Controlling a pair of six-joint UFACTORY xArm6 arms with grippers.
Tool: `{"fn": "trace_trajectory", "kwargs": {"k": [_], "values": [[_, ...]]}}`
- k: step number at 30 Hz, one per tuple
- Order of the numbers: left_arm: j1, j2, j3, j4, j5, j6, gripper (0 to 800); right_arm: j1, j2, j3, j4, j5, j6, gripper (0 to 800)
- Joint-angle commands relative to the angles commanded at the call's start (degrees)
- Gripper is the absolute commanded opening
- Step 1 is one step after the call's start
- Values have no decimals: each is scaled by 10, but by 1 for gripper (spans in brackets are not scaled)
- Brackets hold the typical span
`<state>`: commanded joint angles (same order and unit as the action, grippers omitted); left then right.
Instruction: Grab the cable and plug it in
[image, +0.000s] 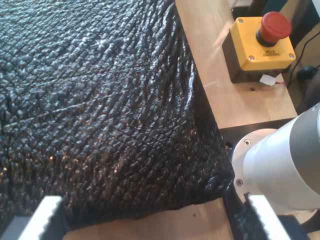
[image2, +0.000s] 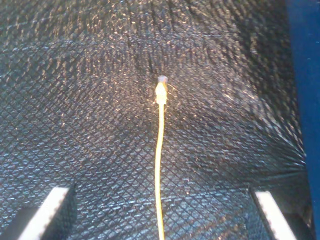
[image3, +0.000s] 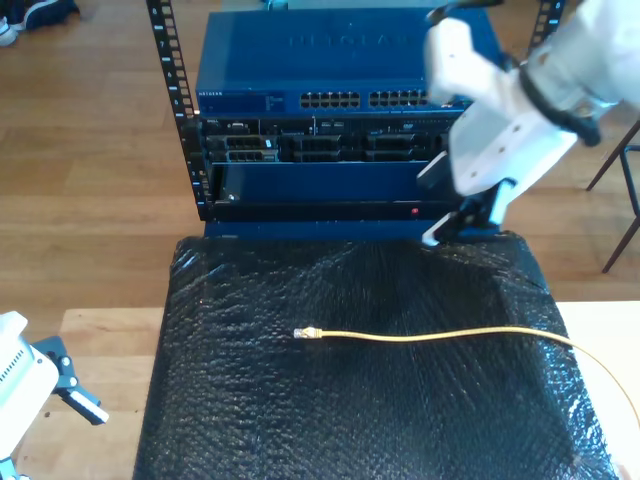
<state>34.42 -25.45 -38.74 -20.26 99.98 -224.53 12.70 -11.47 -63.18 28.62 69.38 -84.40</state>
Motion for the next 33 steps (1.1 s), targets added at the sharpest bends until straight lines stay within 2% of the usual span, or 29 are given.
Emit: {"fn": "trace_trajectory", "kwargs": {"k": [7, 17, 26, 33], "values": [[-21, 6, 1, 0, -25, -32, 800, 46, 11, 0, -55, -29, 48, 787], [-64, 25, 5, -5, -58, -91, 800, 96, 24, 5, -63, -53, 81, 787], [-119, 47, 5, -7, -100, -142, 800, 149, 68, 7, -151, -89, 150, 786], [-147, 47, 2, -7, -114, -168, 800, 171, 84, 7, -158, -116, 166, 787]]}}
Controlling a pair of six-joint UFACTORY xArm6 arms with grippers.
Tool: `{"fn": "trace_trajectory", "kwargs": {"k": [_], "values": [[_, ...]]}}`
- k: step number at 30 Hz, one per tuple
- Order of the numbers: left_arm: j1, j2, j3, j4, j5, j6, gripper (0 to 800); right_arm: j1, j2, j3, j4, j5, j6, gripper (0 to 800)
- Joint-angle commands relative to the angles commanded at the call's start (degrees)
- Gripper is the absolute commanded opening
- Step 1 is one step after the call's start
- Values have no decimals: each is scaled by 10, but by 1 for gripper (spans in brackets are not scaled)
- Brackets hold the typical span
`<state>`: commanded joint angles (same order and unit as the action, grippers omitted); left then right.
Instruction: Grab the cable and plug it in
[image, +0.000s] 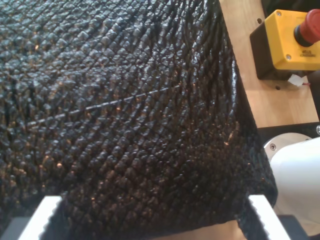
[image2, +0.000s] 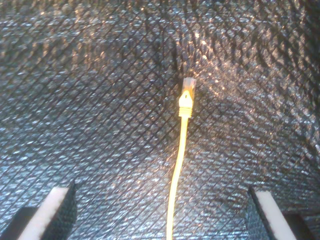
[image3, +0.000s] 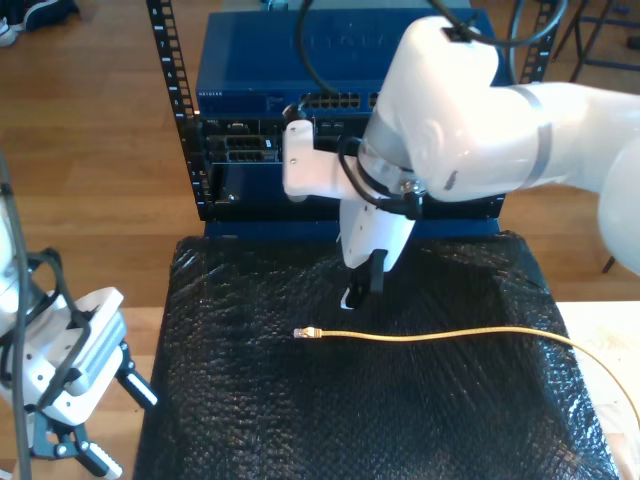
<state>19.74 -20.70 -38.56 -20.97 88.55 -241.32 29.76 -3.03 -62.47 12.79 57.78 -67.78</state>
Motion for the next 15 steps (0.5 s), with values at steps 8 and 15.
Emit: {"fn": "trace_trajectory", "kwargs": {"k": [8, 15], "values": [[-21, 13, -6, 0, -11, -9, 800, 40, 40, -1, -89, -33, 79, 786], [-38, 20, -5, 0, -25, -33, 800, 47, 87, -17, -115, -39, 112, 787]]}}
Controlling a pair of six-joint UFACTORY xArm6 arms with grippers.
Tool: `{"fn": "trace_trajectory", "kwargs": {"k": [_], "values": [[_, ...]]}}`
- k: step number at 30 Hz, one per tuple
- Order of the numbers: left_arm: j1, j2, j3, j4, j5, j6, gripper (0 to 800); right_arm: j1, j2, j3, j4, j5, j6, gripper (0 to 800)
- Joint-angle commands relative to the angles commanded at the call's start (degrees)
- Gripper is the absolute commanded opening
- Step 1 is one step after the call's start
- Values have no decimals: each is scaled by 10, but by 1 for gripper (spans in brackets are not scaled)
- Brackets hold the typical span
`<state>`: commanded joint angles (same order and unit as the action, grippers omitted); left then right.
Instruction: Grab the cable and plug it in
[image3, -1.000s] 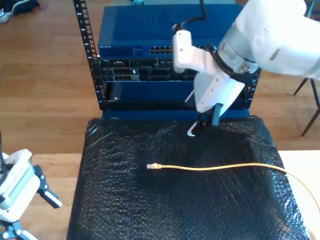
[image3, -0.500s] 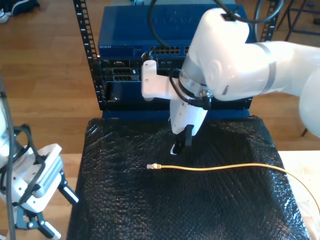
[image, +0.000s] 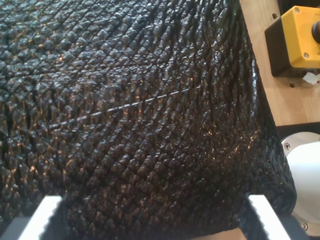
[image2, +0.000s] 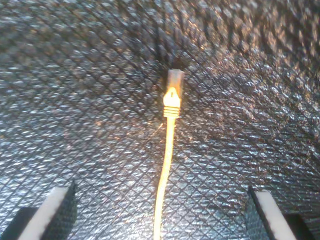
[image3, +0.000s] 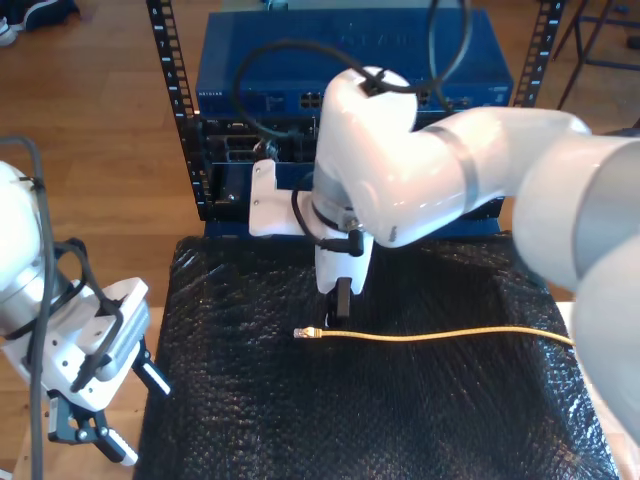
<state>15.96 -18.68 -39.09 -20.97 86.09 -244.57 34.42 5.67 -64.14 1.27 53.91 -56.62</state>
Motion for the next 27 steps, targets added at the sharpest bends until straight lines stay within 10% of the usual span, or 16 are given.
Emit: {"fn": "trace_trajectory", "kwargs": {"k": [27], "values": [[1, 2, 4, -1, 0, -5, 800, 18, 61, 31, -2, -84, 27, 780]]}}
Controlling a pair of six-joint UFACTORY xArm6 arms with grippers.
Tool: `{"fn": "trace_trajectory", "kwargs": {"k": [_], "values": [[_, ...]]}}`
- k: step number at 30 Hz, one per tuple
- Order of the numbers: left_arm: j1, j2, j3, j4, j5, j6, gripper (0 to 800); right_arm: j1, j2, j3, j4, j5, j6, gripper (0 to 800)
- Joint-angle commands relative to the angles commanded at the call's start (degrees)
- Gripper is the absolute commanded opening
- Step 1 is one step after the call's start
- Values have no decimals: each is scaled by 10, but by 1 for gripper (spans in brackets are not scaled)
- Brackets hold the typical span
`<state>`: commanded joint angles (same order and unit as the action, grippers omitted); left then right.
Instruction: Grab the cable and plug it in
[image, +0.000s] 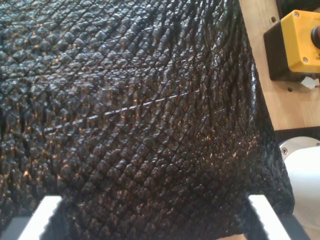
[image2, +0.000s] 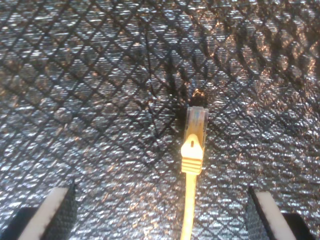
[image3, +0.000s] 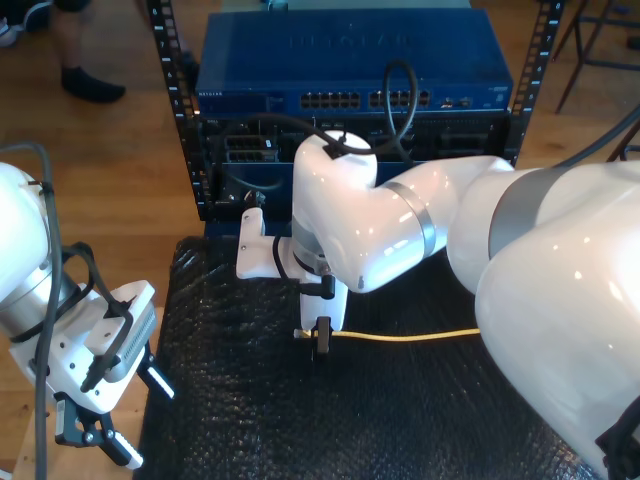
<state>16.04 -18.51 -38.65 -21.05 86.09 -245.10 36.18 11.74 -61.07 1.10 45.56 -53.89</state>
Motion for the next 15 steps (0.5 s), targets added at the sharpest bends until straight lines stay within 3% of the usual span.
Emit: {"fn": "trace_trajectory", "kwargs": {"k": [9, 15], "values": [[0, -1, 0, -1, 1, 0, 800, -1, 30, -4, -12, -27, 0, 778], [0, -1, 0, -1, 1, 1, 800, -1, 34, -4, -15, -42, -1, 733]]}}
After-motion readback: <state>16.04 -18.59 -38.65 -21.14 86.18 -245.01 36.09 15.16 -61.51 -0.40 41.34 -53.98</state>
